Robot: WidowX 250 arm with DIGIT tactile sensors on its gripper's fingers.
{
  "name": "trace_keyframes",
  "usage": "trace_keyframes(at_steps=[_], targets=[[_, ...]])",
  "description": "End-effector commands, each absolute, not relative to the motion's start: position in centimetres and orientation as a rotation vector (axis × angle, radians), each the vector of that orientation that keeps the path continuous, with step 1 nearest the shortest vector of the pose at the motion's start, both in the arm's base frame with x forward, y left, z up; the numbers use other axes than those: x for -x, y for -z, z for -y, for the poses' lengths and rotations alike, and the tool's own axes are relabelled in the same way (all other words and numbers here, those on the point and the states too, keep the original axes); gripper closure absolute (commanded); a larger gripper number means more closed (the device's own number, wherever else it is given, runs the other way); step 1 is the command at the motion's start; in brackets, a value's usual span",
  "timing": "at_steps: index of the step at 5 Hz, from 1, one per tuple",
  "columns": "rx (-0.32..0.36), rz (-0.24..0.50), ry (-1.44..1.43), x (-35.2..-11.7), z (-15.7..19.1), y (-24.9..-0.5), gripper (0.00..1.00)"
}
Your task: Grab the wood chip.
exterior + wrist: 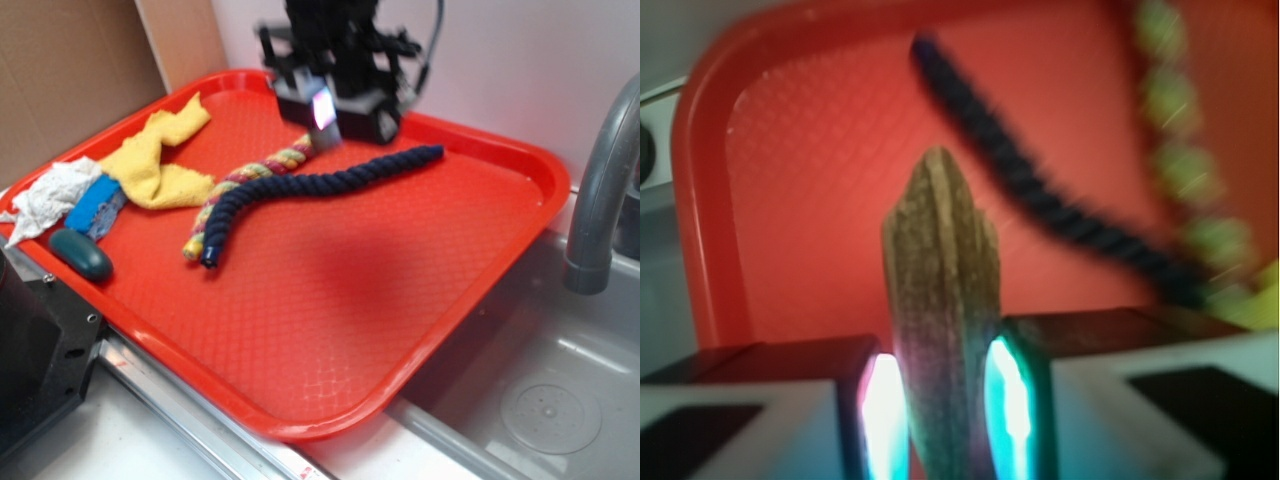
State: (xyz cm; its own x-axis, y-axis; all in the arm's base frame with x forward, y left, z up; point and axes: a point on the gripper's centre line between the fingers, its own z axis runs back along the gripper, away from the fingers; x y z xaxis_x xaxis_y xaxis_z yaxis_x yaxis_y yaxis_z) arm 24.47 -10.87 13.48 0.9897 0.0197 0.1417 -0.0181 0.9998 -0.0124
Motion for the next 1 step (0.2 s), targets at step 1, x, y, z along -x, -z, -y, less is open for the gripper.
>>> trace_keyframes(at_steps=[1], targets=[[0.008,0.205,0.011,-19.73,7.64,-25.37,1.00]])
